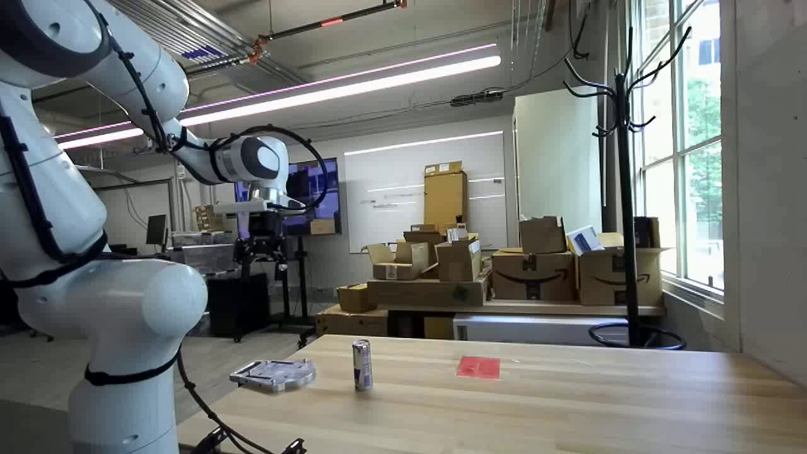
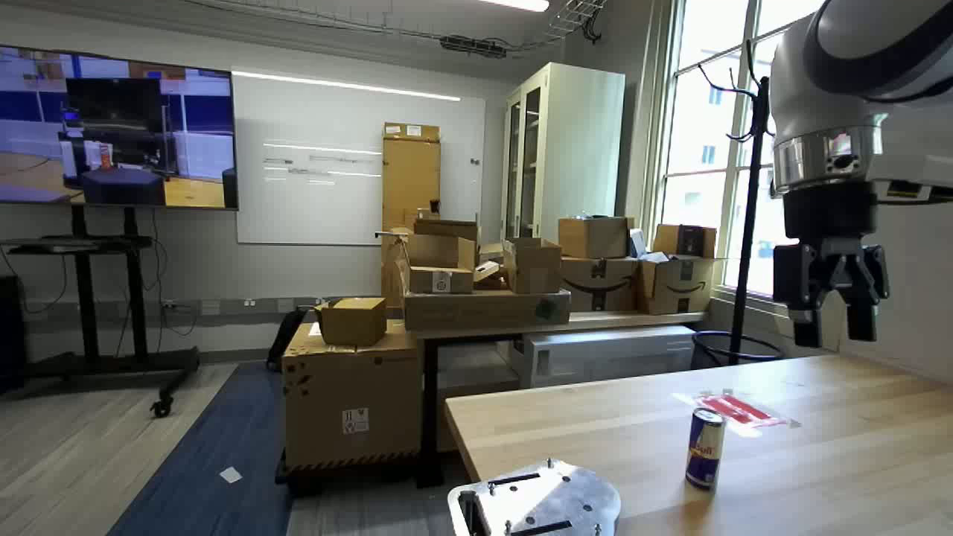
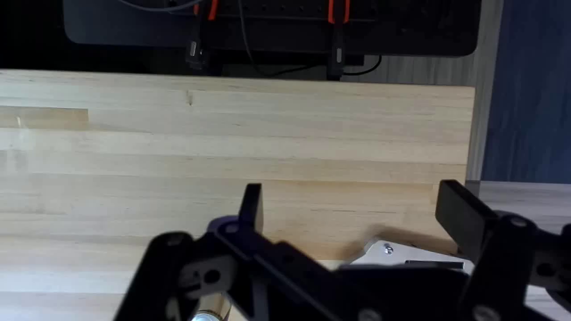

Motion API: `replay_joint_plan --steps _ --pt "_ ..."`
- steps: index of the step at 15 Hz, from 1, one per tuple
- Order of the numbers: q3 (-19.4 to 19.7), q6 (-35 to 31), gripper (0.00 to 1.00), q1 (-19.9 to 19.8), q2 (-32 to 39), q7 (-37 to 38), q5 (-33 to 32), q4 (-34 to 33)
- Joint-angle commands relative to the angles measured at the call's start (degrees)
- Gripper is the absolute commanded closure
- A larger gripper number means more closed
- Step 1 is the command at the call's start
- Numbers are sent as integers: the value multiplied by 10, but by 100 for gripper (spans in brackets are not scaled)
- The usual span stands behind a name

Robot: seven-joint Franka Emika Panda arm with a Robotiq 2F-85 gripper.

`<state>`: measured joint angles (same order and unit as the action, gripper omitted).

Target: Put the red bull can on the metal object

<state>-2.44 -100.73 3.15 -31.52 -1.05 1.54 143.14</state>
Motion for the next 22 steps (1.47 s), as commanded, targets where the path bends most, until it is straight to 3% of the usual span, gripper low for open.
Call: replay_joint_plan --steps 1,16,22 --pt "0 1 0 0 0 0 0 -1" --pt "3 -6 0 -3 15 2 -1 -11" --pt "18 -115 0 -26 106 2 -26 -50"
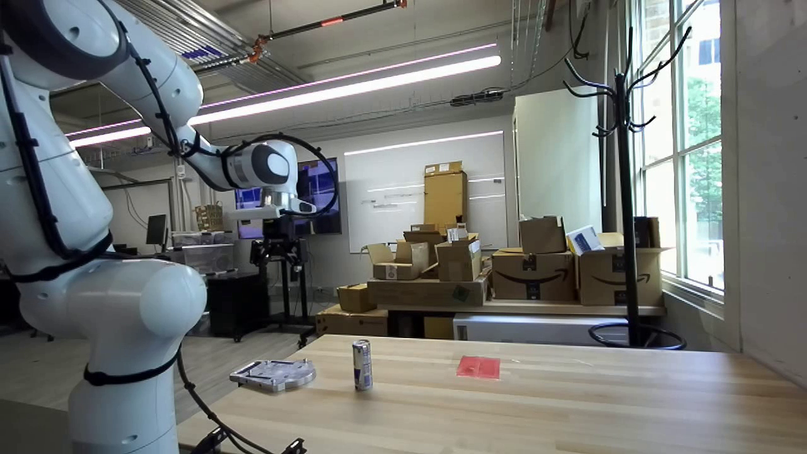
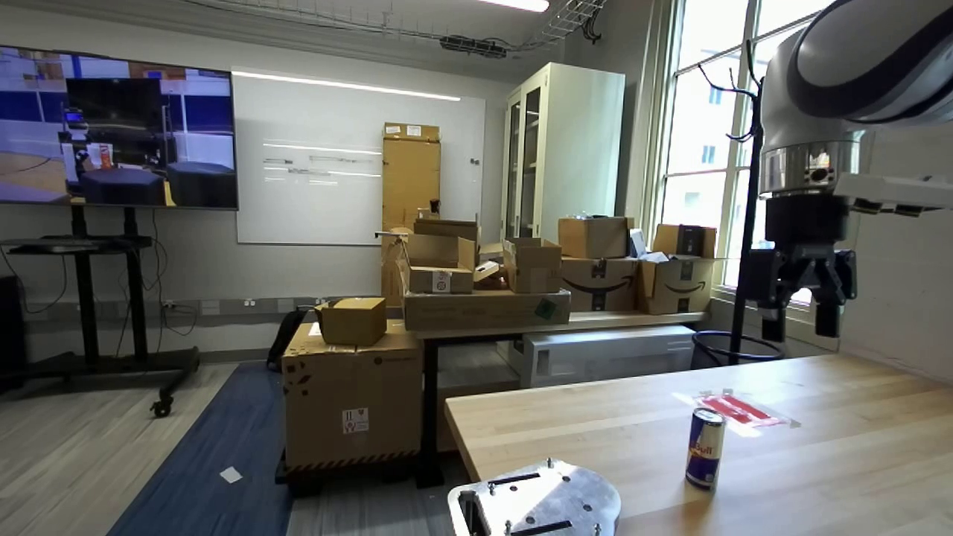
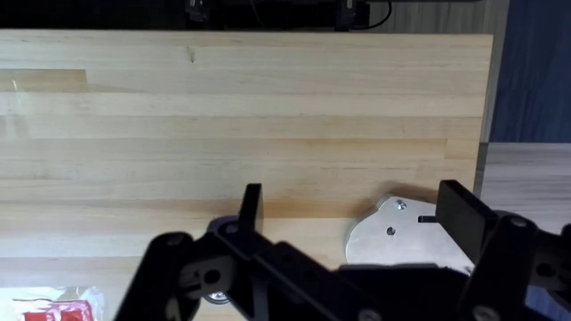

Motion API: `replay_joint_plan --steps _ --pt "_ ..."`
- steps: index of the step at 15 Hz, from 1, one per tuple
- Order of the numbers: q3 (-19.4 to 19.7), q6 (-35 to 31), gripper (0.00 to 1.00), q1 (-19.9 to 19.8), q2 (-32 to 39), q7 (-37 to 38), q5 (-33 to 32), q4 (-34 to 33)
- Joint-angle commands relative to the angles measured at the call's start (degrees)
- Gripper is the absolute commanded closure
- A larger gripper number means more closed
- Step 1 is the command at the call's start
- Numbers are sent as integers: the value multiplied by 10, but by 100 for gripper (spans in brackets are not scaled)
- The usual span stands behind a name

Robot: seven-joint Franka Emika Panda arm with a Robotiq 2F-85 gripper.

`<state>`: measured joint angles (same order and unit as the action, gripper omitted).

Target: Put the red bull can on the metal object

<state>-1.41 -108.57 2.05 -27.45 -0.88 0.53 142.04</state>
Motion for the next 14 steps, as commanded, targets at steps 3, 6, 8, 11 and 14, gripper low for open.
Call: replay_joint_plan --steps 3,6,8,11,14 --pt "25 -75 0 -24 126 -7 -20 -67" --pt "43 -108 0 -37 193 -9 -24 -97" --pt "53 -125 0 -43 238 -11 -22 -121" --pt "61 -153 0 -50 302 -4 -27 -155" --pt "64 -181 0 -52 359 2 -30 -185"
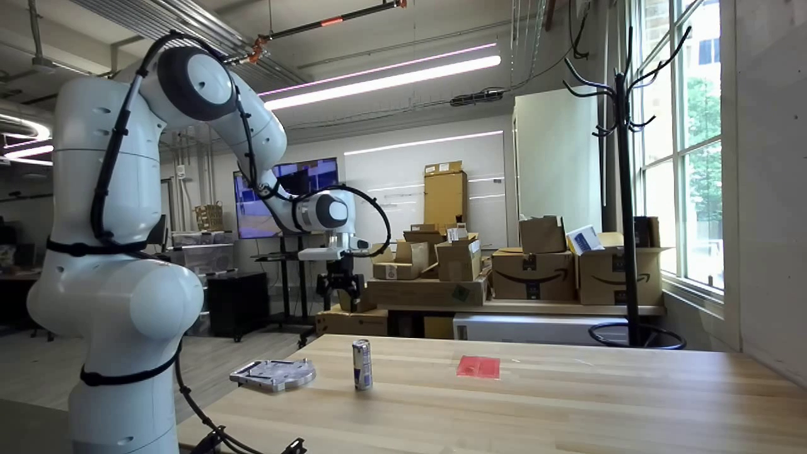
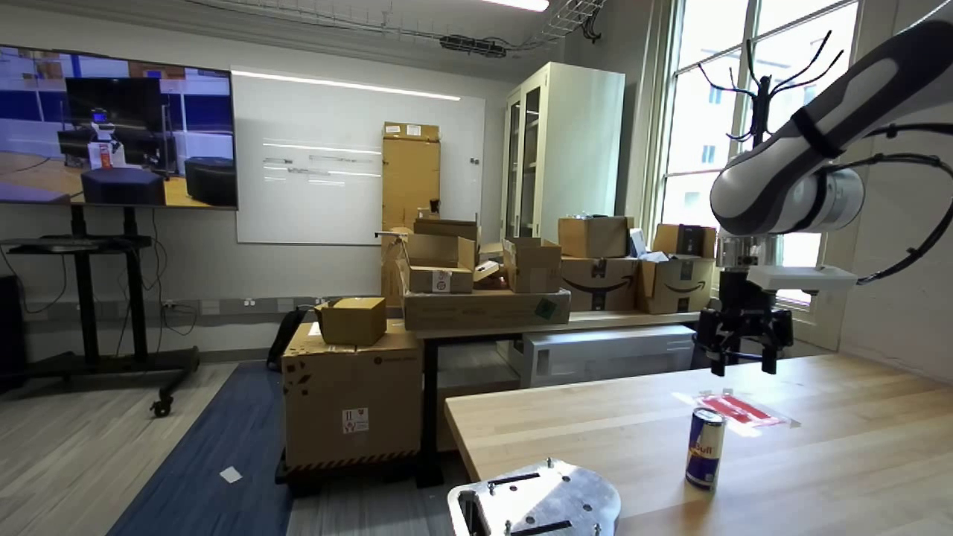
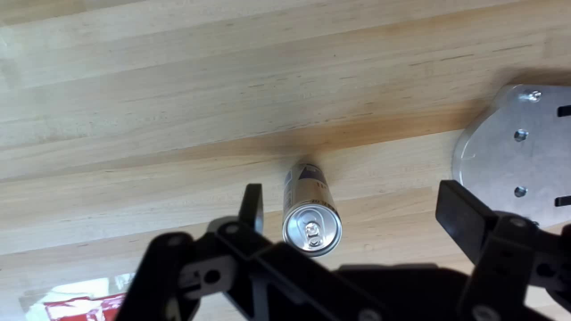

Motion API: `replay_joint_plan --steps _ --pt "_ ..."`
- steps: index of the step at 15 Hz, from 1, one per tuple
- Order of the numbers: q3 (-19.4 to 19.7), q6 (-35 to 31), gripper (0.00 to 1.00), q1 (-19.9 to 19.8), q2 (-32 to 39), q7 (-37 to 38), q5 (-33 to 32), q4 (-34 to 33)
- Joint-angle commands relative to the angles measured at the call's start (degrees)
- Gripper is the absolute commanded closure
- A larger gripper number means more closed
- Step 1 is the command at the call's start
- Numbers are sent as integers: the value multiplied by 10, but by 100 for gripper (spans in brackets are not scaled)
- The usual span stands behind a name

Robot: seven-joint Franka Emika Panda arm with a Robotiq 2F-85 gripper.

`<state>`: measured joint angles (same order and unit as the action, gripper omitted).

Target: Put the red bull can on the metal object

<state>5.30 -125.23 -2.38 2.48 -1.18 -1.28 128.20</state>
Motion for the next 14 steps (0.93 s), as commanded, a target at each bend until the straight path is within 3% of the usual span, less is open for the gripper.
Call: replay_joint_plan --steps 1,14 --pt "-2 -21 0 -8 79 5 -10 -58" --pt "0 -21 0 -18 249 -2 -1 -195"
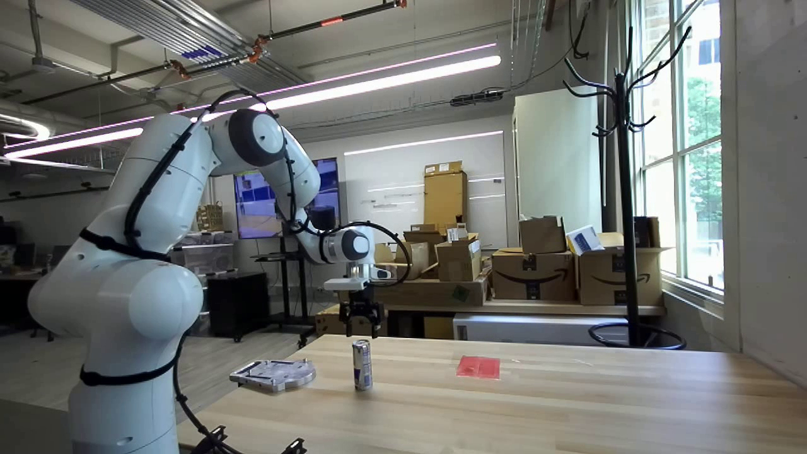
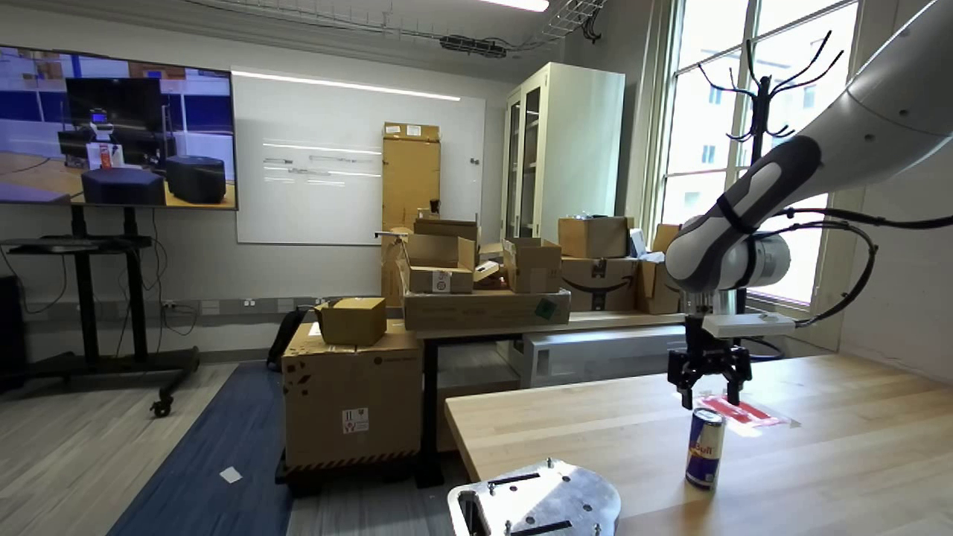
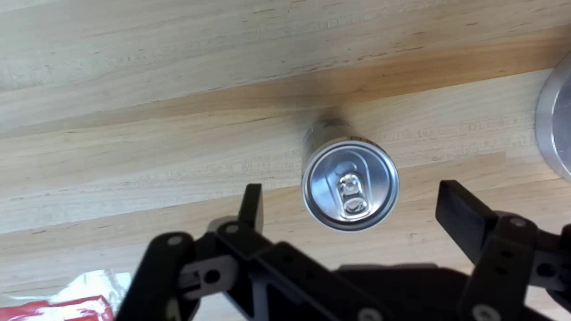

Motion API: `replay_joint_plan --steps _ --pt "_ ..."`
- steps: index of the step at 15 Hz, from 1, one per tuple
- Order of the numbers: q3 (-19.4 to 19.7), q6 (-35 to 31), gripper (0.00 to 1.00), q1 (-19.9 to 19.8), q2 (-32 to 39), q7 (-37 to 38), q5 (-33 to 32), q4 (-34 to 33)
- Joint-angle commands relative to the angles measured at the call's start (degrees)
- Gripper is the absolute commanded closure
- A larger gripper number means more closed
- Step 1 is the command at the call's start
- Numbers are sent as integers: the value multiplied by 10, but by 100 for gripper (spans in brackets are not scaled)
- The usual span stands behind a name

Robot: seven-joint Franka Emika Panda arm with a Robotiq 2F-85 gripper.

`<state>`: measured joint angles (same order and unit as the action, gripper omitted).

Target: Put the red bull can on the metal object

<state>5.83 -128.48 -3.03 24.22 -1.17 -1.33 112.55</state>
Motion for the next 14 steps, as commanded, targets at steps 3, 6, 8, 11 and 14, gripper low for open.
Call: replay_joint_plan --steps 3,6,8,11,14 --pt "-6 11 0 -15 47 -3 0 -52" --pt "-7 11 0 -16 55 -4 0 -58" --pt "-9 11 0 -17 55 -7 3 -56" --pt "-10 5 0 -16 47 -7 3 -43" --pt "-13 4 0 -15 44 -9 4 -35"
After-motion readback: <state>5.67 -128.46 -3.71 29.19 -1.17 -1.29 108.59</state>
